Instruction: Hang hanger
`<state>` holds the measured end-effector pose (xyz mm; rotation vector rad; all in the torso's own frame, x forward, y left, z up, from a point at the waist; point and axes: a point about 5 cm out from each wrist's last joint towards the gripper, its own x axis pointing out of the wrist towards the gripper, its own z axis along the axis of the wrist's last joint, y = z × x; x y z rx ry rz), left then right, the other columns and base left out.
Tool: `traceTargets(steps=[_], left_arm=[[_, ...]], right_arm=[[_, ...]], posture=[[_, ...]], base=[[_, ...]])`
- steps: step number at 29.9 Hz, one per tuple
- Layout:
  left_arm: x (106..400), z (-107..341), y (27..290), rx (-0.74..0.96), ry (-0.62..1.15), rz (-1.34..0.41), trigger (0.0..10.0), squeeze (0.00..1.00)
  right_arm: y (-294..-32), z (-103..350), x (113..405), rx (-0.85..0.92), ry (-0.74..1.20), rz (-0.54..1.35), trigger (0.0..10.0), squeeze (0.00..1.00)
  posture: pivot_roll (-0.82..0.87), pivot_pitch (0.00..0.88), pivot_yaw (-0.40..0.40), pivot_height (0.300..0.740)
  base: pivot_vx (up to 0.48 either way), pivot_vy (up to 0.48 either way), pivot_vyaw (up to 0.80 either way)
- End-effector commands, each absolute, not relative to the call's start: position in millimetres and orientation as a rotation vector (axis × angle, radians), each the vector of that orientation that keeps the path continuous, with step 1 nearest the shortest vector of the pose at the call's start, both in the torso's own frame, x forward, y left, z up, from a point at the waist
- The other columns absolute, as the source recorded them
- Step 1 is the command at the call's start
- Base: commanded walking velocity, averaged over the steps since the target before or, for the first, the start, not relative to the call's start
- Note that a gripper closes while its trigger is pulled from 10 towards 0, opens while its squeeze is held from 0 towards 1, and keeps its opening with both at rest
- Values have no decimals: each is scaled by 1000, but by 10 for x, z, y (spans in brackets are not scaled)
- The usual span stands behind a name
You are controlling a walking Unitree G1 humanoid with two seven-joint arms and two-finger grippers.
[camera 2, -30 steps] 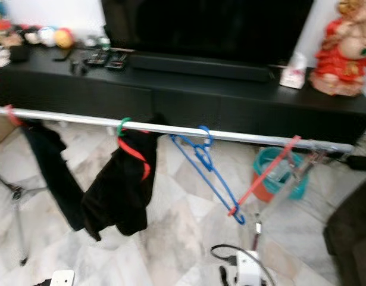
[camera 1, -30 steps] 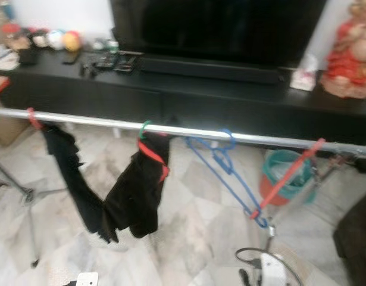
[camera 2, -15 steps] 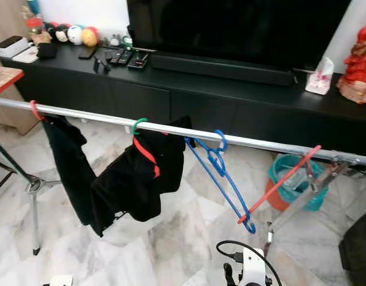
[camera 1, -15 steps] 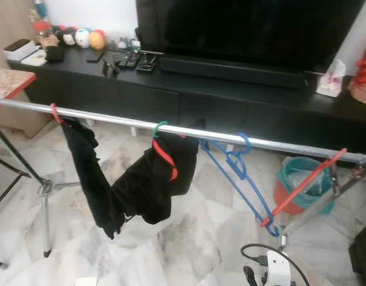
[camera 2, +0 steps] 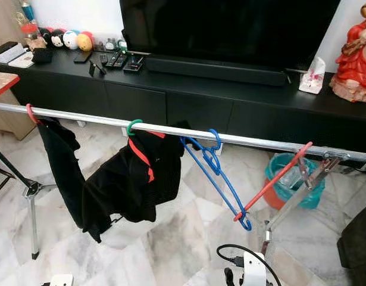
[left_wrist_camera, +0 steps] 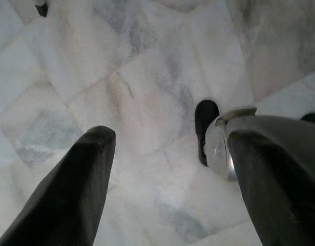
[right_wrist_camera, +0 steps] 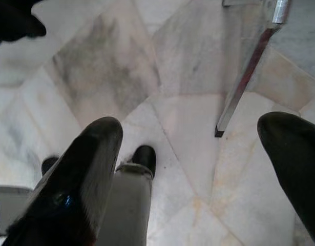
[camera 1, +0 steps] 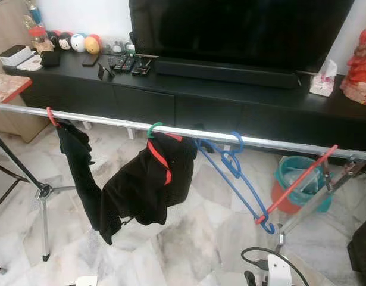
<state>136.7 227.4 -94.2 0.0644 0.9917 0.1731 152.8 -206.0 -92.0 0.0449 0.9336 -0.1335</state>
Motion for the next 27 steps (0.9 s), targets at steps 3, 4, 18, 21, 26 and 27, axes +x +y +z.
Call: traceTargets(steps=[3,4,18,21,26,27], left_arm=[[1248,-982,2288,75,1034,171,10000,0],[1246,-983,2286,74,1034,170,10000,0],[1245,-989,2264,66,1038,164,10000,0],[1247,-989,2260,65,1038,161,10000,0],[1247,-991,2252,60,1039,159,10000,0],[1246,-992,2250,61,1040,158,10000,0]], right_arm=[[-2039,-927,1526,48,942,-127,10000,0],[-2039,-927,1526,49,943,-127,10000,0],[-2057,-916,1546,64,935,-140,10000,0],[-2062,-913,1552,76,932,-151,10000,0],[-2072,-902,1569,83,919,-161,10000,0],[-2072,-903,1568,82,920,-159,10000,0]], posture=[[-12,17,-15,740],[-12,17,-15,740],[-13,21,-21,740],[-14,20,-21,740],[-15,21,-23,740],[-15,21,-23,740]], base=[[0,0,800],[0,0,800],[0,107,83],[0,371,0],[0,372,0],[0,401,0]])
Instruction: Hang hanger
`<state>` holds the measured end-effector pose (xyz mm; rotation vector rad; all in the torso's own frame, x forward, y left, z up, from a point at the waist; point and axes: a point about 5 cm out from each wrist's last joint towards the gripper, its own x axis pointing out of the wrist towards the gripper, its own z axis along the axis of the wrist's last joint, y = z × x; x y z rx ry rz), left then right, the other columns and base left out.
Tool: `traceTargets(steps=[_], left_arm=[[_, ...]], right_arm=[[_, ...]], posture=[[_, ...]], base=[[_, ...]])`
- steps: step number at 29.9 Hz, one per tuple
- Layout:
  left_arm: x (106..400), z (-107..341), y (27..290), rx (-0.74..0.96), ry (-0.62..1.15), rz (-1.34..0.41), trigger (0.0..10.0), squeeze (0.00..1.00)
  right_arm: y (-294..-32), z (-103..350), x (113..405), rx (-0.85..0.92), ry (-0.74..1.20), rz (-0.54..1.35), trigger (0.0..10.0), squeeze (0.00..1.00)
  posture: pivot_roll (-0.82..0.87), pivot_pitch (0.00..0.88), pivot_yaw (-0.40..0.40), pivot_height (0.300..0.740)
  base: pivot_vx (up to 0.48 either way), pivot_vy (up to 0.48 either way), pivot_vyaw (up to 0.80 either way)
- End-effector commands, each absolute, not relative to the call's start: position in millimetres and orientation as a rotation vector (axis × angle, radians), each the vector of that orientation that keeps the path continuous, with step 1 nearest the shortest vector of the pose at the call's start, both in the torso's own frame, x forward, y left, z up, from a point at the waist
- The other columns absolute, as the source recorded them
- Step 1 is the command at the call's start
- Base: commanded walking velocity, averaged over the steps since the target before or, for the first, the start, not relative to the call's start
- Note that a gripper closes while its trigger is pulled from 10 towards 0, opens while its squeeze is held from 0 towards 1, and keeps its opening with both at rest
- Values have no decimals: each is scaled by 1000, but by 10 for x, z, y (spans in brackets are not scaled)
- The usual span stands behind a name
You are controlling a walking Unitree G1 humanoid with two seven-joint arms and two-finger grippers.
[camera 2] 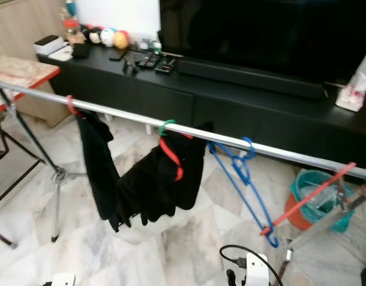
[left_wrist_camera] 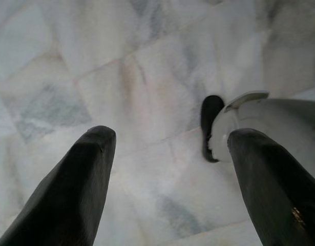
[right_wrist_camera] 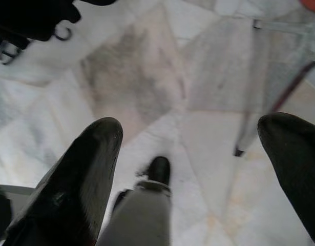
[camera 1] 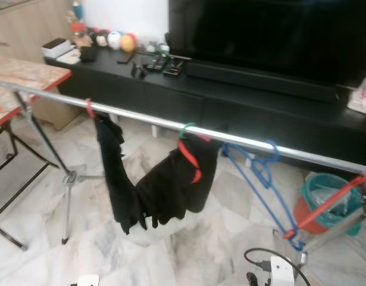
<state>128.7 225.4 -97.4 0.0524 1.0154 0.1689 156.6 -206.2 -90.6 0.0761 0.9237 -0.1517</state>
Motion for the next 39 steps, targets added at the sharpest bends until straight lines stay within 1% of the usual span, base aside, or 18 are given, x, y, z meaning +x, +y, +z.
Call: traceTargets(steps=[1,39], left_arm=[[1245,-993,2249,60,1040,158,10000,0],[1239,-993,2254,49,1041,154,10000,0]], right_arm=[[-2070,-903,1568,81,921,-157,10000,0],[-2074,-909,1556,94,925,-171,10000,0]], posture=[[-14,22,-22,740],[-13,20,-22,740]], base=[[0,401,0],[0,408,0]])
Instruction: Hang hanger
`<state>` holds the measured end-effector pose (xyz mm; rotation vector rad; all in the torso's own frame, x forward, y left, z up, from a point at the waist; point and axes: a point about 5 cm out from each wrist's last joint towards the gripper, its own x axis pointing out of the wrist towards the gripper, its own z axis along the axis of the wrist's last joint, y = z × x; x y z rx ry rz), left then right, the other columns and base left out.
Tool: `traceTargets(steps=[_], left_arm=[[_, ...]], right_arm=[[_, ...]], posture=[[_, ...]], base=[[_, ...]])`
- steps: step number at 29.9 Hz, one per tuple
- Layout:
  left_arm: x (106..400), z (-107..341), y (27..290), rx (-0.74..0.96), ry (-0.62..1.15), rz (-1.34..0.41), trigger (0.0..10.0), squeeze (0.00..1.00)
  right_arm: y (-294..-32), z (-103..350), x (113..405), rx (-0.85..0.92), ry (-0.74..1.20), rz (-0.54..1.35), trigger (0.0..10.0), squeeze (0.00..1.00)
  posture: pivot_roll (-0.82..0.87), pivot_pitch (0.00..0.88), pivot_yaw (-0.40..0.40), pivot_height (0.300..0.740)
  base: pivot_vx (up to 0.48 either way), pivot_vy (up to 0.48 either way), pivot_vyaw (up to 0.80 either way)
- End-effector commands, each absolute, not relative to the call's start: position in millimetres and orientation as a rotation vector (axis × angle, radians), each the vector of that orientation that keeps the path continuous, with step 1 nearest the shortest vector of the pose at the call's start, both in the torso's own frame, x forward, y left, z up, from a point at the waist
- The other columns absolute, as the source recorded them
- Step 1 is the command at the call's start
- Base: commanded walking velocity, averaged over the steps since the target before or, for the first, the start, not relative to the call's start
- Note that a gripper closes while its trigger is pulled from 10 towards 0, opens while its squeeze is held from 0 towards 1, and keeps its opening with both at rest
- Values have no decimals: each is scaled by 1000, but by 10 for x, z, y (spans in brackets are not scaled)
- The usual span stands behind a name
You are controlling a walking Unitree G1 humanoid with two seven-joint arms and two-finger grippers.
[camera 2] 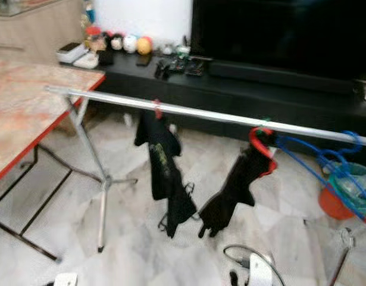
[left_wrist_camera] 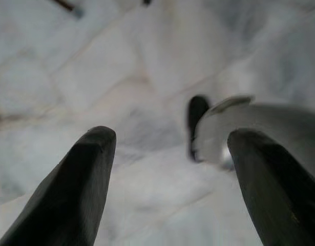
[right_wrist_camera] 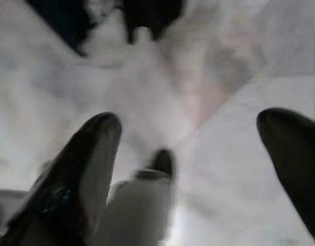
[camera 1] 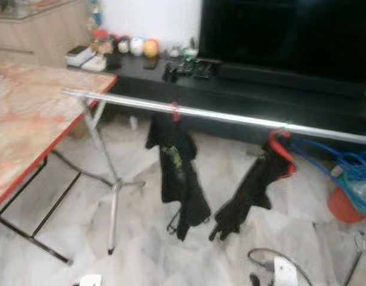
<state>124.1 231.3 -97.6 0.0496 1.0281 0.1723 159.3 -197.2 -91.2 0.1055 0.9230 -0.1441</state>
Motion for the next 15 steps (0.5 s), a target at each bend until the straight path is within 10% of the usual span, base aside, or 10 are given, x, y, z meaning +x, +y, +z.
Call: traceTargets(steps=[1,15], left_arm=[[1240,-993,2253,49,1041,154,10000,0],[1245,-990,2252,53,1035,154,10000,0]], right_arm=[[-2074,-909,1556,95,925,-171,10000,0],[-2052,-894,1596,97,908,-163,10000,0]], posture=[[-13,20,-22,740],[-11,22,-23,740]], base=[[0,405,0],[0,251,0]])
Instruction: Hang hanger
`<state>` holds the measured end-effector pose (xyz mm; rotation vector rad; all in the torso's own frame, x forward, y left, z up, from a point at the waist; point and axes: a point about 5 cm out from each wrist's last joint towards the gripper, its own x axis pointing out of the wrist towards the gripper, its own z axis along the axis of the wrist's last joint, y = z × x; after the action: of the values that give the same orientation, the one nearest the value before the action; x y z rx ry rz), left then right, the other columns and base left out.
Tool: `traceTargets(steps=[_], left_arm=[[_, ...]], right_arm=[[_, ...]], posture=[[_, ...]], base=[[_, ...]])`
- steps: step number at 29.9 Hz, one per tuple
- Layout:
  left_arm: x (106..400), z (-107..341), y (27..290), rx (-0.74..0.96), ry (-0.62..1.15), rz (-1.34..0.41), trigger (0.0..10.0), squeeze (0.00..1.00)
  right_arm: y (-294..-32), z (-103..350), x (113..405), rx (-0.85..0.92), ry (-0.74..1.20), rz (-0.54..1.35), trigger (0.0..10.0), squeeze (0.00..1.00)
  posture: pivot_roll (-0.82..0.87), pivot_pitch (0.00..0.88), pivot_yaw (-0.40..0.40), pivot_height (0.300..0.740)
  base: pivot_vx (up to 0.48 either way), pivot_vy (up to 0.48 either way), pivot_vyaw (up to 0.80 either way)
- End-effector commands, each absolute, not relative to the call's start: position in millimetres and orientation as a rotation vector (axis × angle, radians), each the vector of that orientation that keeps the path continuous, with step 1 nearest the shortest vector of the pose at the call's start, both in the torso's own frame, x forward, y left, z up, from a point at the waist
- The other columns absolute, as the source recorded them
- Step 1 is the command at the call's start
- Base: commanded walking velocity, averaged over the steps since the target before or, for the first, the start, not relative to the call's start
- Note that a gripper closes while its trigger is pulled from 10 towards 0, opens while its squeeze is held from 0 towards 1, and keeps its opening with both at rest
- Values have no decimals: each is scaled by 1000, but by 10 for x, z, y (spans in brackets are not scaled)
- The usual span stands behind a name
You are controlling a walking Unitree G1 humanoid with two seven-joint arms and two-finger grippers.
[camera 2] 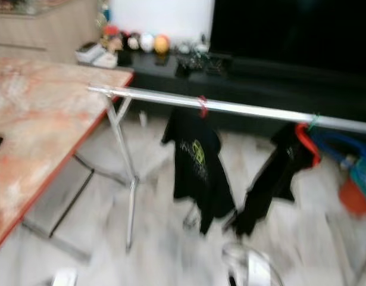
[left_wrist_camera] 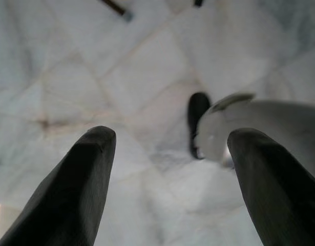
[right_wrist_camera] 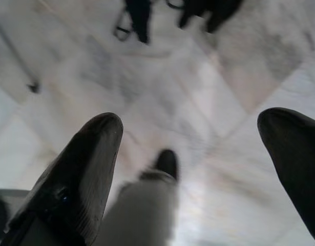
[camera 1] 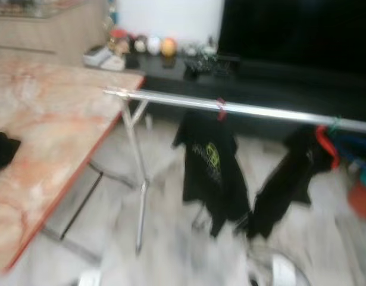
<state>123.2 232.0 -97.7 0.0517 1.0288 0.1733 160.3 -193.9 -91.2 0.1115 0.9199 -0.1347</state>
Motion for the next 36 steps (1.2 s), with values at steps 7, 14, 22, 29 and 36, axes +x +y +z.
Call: traceTargets(steps=[7,14,22,29,36], left_arm=[[1248,-988,2251,44,1029,152,10000,0],[1249,-989,2234,22,1019,153,10000,0],[1247,-992,2230,21,1024,156,10000,0],[1236,-993,2241,28,1026,160,10000,0],[1229,-993,2250,33,1028,155,10000,0]], right_arm=[[-2051,-874,1636,100,887,-164,10000,0],[-2039,-828,1733,99,849,-145,10000,0],[-1990,-734,1915,102,774,-91,10000,0],[-2007,-654,1994,70,688,-51,10000,0],[-2015,-618,1961,70,614,-16,10000,0]], posture=[[-5,23,-21,740],[-8,22,-27,740],[-13,26,-29,740],[-25,26,-25,740],[-36,24,-21,740]], base=[[0,0,0],[0,0,0],[0,0,0],[0,0,0],[0,0,0]])
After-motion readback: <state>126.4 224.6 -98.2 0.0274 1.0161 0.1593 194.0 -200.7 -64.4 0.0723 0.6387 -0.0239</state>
